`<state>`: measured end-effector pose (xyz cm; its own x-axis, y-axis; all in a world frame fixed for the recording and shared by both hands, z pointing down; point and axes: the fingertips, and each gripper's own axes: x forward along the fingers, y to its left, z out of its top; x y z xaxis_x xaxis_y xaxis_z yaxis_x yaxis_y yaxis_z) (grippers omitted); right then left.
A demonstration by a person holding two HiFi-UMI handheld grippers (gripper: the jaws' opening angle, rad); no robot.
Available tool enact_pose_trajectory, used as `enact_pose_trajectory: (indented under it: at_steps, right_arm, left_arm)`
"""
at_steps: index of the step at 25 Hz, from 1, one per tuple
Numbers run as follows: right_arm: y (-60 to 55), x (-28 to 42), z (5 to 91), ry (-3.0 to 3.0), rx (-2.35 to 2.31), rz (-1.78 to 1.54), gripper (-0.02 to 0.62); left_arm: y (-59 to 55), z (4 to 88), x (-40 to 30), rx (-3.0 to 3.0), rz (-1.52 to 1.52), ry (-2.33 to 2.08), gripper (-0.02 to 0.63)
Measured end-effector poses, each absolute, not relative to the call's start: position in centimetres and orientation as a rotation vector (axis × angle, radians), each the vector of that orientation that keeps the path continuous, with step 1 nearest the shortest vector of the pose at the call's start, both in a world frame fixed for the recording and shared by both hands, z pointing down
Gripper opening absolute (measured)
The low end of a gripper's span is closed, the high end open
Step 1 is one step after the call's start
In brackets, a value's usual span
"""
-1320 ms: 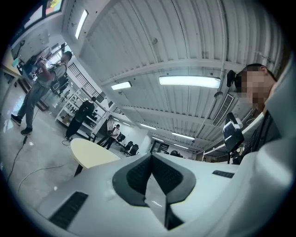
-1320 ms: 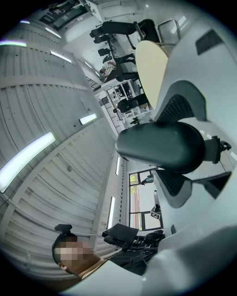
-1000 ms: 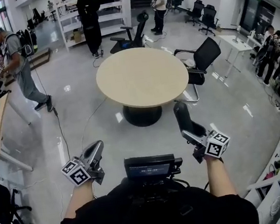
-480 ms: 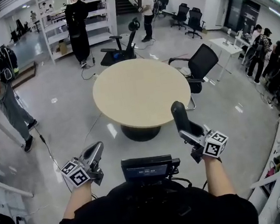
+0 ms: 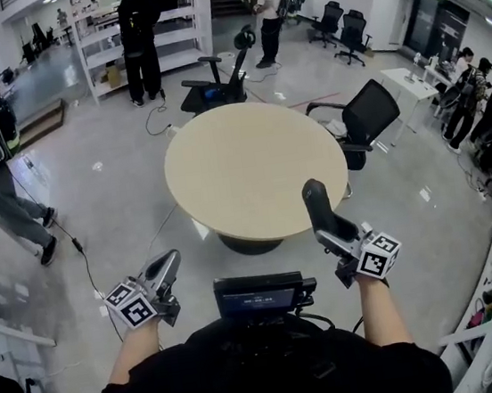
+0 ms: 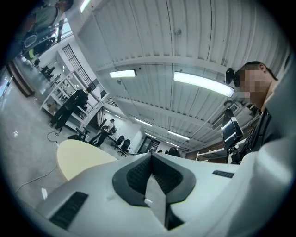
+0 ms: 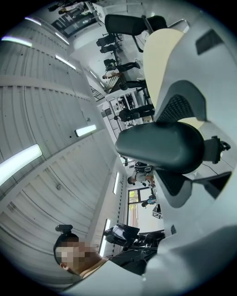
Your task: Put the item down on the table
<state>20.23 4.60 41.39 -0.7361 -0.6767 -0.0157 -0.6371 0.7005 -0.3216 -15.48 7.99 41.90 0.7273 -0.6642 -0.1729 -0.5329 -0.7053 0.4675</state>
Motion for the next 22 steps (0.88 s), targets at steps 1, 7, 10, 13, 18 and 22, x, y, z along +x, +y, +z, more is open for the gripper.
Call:
enact_pose_trajectory:
  at_steps: [1,7,10,13,18,22]
  right_arm:
    - [3.3,20.9,41.5,2.775,-1.063,-0.448,0.325]
    - [-5.6,25.0,41.2,2.808,-0.962,-0.449,0.325]
    - [-9.5,26.8,39.9,2.847,-0.888,-0.400,0.325]
    - [-13.1,29.2,39.4,2.854,-0.840,-0.384,0.325]
    - [-17.3,32.2,40.8,2.850,-0.827,-0.422,0.325]
    - [-20.0,33.9,41.9,2.831,-0.847,-0.460,0.325]
  left_arm:
    - [7.1,41.9,-14.8,2.544,-0.464,-0.935,0.002]
    - [1.0,40.5,-10.2,2.532,-0.491,-1.033,0.002]
    - [-1.5,39.1,-8.0,2.533,-0.502,-1.088,0.002]
    - [-4.1,38.7,-5.1,2.512,-0.529,-1.120,0.002]
    - [-7.7,39.4,-1.7,2.515,-0.495,-1.136,0.002]
    - [-10.5,39.8,-0.6,2.511,-0.478,-1.137,0.002]
